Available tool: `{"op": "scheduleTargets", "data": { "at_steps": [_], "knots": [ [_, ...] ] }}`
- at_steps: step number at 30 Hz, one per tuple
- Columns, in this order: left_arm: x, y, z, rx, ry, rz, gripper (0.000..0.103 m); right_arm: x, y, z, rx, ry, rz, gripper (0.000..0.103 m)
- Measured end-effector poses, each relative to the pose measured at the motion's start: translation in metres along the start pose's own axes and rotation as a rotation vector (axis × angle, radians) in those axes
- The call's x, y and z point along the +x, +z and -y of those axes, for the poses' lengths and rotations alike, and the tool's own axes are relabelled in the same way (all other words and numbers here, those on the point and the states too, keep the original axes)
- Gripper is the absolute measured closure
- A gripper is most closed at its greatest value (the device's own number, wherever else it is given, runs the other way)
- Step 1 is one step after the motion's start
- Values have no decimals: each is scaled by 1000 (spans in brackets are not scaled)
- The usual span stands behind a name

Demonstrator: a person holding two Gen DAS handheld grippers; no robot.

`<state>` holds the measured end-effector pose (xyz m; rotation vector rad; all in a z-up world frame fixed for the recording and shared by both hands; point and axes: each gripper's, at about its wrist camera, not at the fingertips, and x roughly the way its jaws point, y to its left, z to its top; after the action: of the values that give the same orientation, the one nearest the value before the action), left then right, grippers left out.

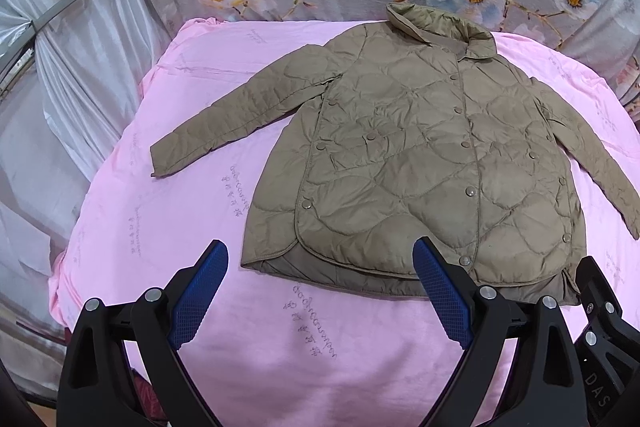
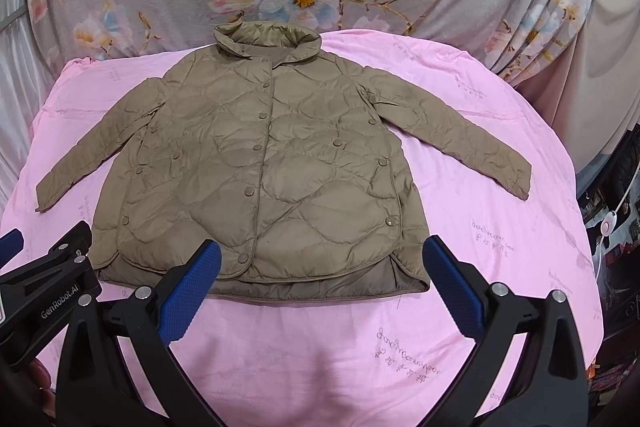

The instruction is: Fold large clothes

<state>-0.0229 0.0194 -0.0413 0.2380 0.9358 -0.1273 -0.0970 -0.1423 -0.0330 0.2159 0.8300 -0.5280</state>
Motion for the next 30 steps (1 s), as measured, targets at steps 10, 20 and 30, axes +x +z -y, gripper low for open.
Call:
{"op": "scheduleTargets", "data": {
  "at_steps": [10,20,30],
  "knots": [
    [0,0,1,-1,-2,-2,12,2,2,1,1,-1,-7,5],
    [5,2,10,0,-2,-10,12,3,2,1,2,-1,-6,5],
    [4,3,9,0,-3,-9,12,4,3,1,4,-1,-6,5]
  ]
}}
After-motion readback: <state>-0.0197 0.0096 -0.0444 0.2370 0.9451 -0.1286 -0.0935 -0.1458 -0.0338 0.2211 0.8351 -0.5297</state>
